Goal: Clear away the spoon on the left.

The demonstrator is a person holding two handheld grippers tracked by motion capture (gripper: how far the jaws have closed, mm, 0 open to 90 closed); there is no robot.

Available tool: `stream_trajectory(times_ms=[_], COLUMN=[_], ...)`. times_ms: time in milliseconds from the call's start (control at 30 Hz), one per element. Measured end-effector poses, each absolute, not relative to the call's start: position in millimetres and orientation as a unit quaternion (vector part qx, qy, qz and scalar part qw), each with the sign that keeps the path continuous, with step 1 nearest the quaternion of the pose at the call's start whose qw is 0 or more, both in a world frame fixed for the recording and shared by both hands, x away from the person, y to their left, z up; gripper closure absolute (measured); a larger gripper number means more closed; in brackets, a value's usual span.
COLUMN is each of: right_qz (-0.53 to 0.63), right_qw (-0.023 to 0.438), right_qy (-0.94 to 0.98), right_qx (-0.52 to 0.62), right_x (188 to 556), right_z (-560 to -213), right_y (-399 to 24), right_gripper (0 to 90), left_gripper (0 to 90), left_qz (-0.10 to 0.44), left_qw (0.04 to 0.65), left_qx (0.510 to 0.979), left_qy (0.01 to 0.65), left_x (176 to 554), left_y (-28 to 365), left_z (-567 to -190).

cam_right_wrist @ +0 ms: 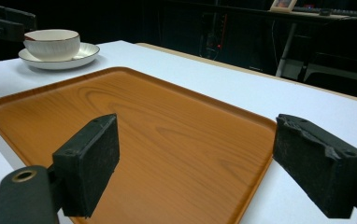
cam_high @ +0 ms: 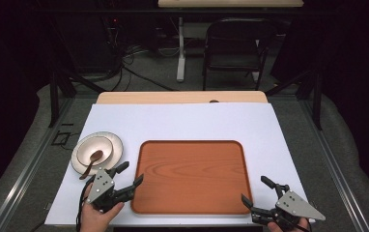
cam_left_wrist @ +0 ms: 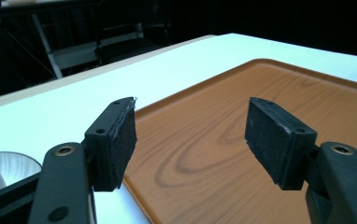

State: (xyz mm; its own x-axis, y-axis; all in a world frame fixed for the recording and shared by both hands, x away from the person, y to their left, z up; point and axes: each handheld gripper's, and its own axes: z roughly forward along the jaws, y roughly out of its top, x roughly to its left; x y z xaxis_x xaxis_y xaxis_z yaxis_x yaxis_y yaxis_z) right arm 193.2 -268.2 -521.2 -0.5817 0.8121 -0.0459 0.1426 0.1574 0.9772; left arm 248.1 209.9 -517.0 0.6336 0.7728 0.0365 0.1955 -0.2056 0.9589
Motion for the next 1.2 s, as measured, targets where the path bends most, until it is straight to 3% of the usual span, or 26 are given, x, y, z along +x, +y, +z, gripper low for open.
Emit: stream_trajectory(times_ms=[500,833,1133,1200], right_qz=[0.549,0.55,0.551,0.55], right_qw=[0.299,0.294,0.293,0.29], right_qy=[0.702,0.703,0.705,0.707], right_qx=[0.34,0.341,0.337,0.338], right_x=[192.4,195.1,195.8,196.3], right_z=[-521.7,-521.9,-521.6,-522.1], right_y=[-268.2,-266.4,-265.3,-263.8], right_gripper=[14.7,14.8,14.8,14.8], left_gripper=[34.1,39.6,53.7,60.2], left_qz=[0.254,0.246,0.21,0.212], left_qw=[0.54,0.522,0.488,0.47], left_qx=[0.717,0.725,0.734,0.737], left_qy=[0.359,0.376,0.423,0.437], left_x=[250.2,246.9,246.9,246.0], left_y=[216.8,220.1,225.9,227.5], left_z=[-515.0,-513.1,-512.2,-511.5])
